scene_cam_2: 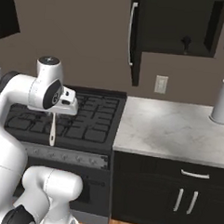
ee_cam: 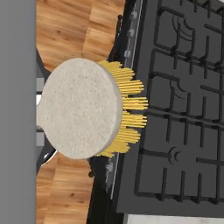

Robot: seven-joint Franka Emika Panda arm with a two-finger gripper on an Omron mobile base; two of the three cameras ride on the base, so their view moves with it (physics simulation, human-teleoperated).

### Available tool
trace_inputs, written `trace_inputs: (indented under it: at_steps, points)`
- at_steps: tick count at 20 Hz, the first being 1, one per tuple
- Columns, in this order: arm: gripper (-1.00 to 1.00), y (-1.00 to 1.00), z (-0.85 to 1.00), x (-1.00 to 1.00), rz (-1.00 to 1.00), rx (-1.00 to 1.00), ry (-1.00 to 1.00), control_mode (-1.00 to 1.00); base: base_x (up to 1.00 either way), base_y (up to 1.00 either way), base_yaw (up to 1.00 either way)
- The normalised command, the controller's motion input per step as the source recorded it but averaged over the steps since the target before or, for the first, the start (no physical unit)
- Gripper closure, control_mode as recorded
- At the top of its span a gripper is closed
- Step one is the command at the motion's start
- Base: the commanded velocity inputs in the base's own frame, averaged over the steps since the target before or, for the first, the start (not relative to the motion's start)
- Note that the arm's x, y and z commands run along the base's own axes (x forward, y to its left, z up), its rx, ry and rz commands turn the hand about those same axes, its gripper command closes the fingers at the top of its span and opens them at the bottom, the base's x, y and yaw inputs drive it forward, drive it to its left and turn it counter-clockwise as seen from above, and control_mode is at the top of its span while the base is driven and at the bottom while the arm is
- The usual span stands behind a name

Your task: Pick up the dish brush and dish brush from the sink, and place them back in the cabinet, and close the cabinet door.

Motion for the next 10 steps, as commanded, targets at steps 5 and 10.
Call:
trace_inputs:
  at_steps: [5,10]
  points:
    - [1.0,0.0,0.0,0.0,0.0,0.0,0.0,1.0,0.03,-0.51,-0.16]
    - [1.0,0.0,0.0,0.0,0.0,0.0,0.0,1.0,0.0,-0.55,-0.18]
